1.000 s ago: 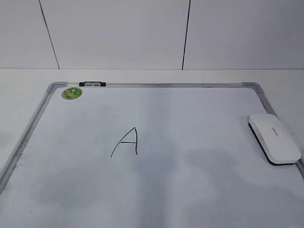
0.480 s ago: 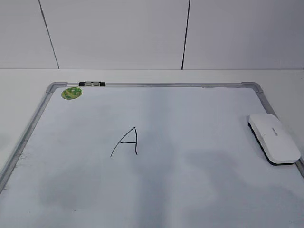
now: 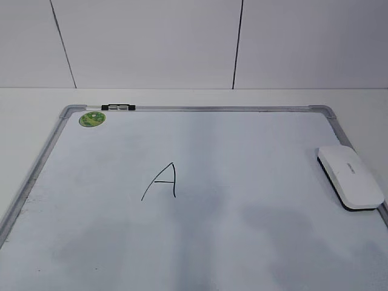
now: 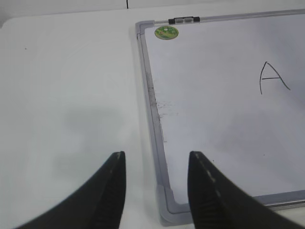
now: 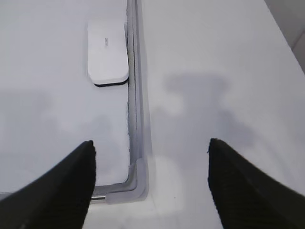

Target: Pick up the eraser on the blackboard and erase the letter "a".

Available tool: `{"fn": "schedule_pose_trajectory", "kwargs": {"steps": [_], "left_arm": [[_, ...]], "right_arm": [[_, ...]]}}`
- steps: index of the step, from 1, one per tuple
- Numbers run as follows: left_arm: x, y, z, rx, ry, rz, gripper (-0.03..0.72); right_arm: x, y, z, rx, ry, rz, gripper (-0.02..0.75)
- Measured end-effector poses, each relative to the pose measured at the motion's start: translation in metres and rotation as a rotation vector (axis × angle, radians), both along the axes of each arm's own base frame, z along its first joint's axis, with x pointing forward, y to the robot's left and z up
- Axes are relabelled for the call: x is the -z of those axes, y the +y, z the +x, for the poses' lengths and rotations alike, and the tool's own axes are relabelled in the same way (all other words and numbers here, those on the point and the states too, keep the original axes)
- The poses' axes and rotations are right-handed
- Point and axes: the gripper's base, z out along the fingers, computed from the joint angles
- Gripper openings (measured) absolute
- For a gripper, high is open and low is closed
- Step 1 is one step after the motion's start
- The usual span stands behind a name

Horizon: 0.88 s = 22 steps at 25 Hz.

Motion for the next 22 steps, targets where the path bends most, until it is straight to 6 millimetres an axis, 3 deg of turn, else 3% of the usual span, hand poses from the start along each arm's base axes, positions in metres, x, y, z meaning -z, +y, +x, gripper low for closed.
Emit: {"fn": "schedule_pose_trajectory", "kwargs": {"steps": [4,22], "left_arm": [[0.001,-0.0002,-0.0048,0.002,-0.016,-0.001,0.319],[0.0011,-0.0002,-0.0048,0.003,-0.014,-0.001,0.3]], "right_arm": [[0.0004,-0.0001,-0.008,0.0,-0.054,0.001,0.582],[0.0004,-0.0003,-0.0086,0.001,-0.058,-0.001,0.582]]}}
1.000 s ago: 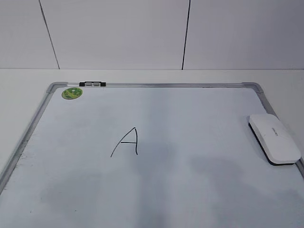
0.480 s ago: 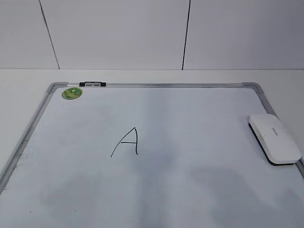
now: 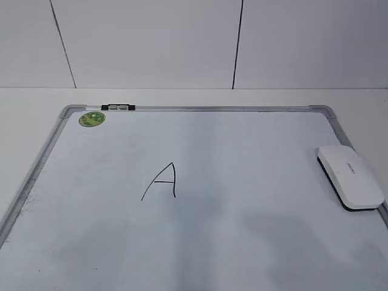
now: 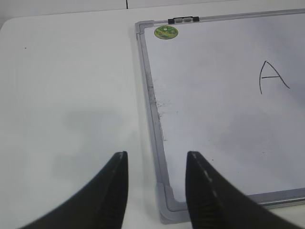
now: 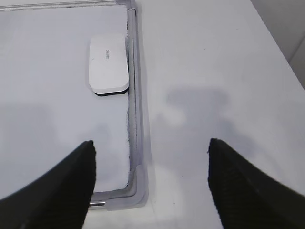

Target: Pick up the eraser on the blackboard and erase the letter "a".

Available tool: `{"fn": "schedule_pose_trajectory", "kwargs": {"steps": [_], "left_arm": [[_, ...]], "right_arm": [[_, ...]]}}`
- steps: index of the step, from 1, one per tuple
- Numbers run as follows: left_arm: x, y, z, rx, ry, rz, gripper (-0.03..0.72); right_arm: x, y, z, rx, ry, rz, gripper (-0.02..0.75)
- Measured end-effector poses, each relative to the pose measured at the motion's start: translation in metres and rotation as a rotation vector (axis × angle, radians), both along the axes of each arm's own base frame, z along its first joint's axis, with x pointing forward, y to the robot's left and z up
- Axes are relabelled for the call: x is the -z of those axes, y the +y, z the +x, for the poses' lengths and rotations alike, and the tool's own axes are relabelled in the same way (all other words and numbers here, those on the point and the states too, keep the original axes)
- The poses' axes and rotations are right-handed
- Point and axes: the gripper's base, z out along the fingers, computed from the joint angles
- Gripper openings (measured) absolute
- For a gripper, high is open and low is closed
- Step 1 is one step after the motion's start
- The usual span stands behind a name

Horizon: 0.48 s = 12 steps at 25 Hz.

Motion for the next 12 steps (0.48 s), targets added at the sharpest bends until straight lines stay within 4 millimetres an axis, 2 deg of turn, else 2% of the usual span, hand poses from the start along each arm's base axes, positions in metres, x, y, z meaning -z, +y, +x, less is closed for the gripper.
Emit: {"fn": "schedule_pose_trajectory", "kwargs": {"steps": [12], "left_arm": [[0.0,0.0,0.0,0.0,0.0,0.0,0.297]], "right_arm": [[0.0001,0.0,-0.0001,0.0,0.002,0.0,0.582]]}}
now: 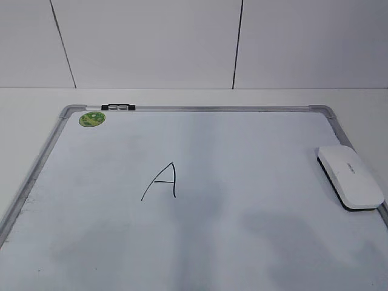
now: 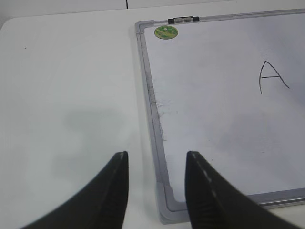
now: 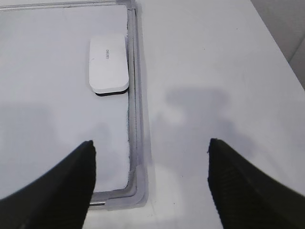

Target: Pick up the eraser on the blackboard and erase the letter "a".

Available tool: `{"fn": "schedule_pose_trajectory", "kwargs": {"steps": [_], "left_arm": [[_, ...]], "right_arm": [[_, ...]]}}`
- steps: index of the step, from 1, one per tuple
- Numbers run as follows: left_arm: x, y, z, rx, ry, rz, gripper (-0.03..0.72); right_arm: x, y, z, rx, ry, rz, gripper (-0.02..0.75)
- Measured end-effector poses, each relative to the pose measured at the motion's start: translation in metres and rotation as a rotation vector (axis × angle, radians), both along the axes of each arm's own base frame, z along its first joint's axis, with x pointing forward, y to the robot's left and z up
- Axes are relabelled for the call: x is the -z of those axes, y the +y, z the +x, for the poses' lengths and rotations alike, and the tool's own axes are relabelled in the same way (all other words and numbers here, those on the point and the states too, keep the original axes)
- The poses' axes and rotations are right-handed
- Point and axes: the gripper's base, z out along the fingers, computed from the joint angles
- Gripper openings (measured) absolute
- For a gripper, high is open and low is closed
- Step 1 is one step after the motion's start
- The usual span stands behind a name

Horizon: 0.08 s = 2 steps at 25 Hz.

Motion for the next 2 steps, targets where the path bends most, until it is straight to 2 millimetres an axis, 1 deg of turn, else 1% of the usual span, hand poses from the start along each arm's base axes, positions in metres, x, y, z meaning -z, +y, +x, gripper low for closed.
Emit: {"fn": "schedule_pose_trajectory", "kwargs": {"steps": [2], "left_arm": [[0.0,0.0,0.0,0.0,0.0,0.0,0.293]], "right_arm": [[0.0,0.0,0.0,0.0,0.0,0.0,0.582]]}}
